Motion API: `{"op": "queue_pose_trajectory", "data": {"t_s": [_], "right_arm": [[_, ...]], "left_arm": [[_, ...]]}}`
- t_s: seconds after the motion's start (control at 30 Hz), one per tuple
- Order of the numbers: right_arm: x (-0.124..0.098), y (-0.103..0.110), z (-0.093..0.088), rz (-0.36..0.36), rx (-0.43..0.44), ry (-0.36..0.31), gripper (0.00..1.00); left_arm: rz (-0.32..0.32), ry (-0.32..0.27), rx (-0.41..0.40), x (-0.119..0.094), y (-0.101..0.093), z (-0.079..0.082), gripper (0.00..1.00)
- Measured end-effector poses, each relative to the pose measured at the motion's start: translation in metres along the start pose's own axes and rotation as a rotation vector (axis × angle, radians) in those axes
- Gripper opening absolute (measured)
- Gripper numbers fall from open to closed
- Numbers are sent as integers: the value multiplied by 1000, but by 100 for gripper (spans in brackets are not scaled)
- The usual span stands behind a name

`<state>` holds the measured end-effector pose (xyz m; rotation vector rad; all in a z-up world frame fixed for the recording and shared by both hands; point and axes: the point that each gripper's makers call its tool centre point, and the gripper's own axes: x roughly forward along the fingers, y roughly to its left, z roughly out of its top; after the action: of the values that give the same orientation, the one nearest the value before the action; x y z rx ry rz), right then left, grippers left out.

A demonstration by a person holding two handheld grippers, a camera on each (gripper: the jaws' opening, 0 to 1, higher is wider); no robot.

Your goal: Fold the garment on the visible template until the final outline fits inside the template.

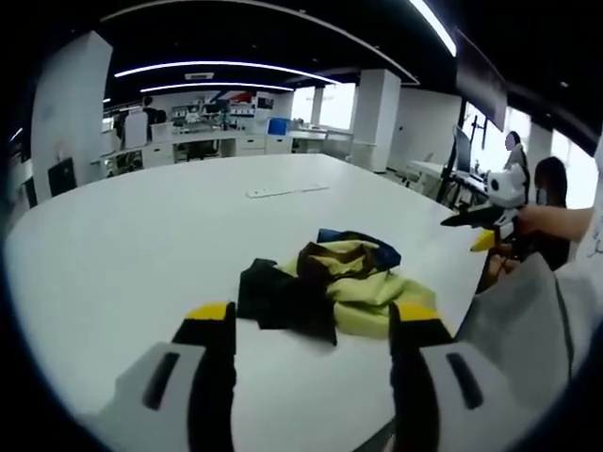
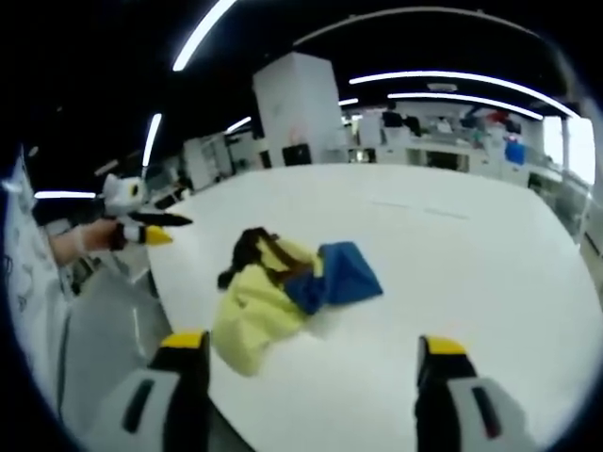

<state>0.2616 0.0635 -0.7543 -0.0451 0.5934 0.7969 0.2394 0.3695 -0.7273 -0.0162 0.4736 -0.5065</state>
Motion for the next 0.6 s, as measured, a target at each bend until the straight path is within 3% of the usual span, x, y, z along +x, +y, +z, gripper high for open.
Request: {"op": "queue_pose_trajectory", "data": {"t_s": [0.37, 0.6], "right_arm": [[30, 12, -1, 25, -50, 27, 79], [49, 14, 0, 32, -78, 33, 65]], "left_arm": [[-8, 27, 0, 28, -10, 2, 47], [-48, 55, 18, 55, -14, -1, 38]]}}
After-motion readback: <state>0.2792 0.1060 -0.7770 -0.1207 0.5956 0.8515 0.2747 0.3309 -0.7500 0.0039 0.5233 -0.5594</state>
